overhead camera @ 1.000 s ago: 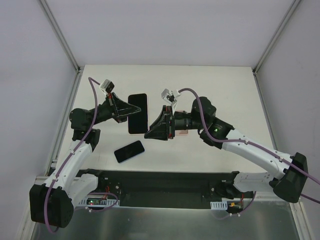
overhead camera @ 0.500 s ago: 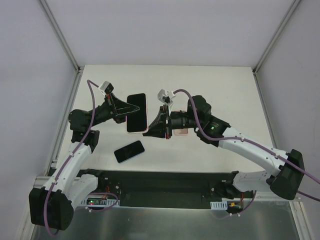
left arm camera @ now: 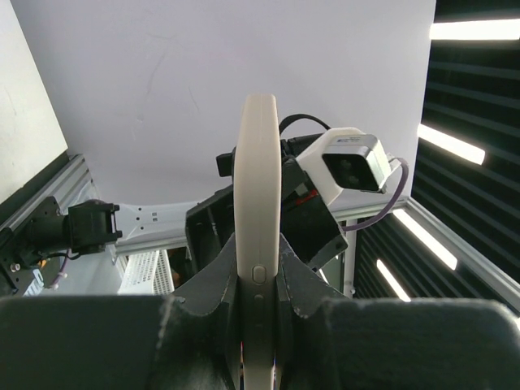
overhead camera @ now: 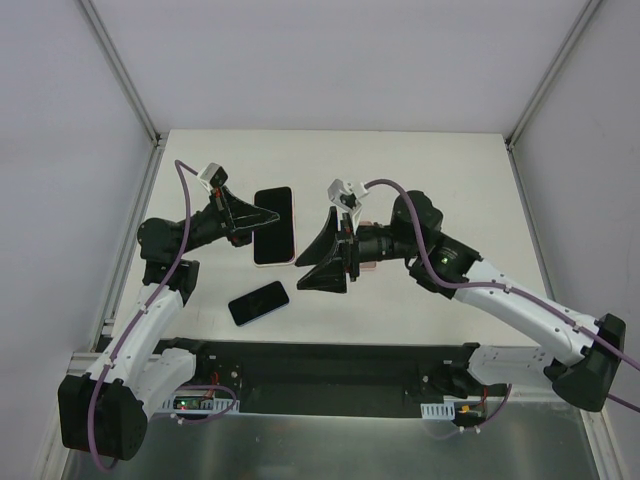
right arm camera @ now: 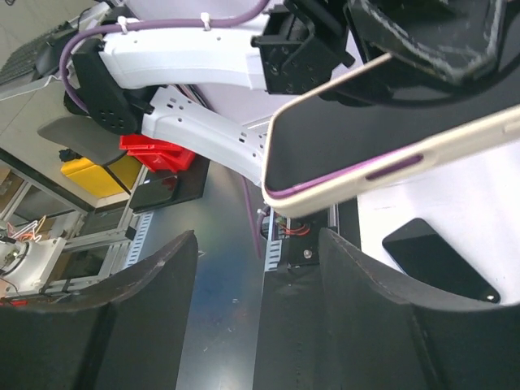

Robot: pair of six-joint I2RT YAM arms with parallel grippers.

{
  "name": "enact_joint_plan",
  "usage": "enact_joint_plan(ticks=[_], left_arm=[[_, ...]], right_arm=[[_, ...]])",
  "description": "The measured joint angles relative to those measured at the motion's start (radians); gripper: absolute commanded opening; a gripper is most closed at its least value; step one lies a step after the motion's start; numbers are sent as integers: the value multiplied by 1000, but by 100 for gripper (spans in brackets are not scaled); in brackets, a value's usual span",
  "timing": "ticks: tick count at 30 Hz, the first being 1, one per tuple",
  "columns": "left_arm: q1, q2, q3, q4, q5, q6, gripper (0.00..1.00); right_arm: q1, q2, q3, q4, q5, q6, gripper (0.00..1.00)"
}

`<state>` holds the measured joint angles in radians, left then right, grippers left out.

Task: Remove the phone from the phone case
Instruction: Remove the phone case from the phone.

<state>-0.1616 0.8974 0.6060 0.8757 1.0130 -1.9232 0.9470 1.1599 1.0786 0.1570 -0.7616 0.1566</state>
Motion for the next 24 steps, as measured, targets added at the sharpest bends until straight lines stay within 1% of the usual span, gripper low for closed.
enact_joint_plan(ticks=[7,11,19,21,22,24], left_arm=[[0,0,0,-4,0,1,0],[0,0,0,-5,0,1,0],[0,-2,0,-12,-1,3,0],[0,-3,0,-13,-2,2,0],[0,-3,0,-13,-5,2,0],[0,-4,0,-13,-10,2,0]], right_arm=[[0,58,85,-6,-37,13,62],[-6,100,112,-13,-51,26,54],[-30,149,122,29,-71,89,45],[-37,149,122,40,-76,104,40],[-41,150,122,48,-82,117,35],[-44,151,121,54,-90,133,31]])
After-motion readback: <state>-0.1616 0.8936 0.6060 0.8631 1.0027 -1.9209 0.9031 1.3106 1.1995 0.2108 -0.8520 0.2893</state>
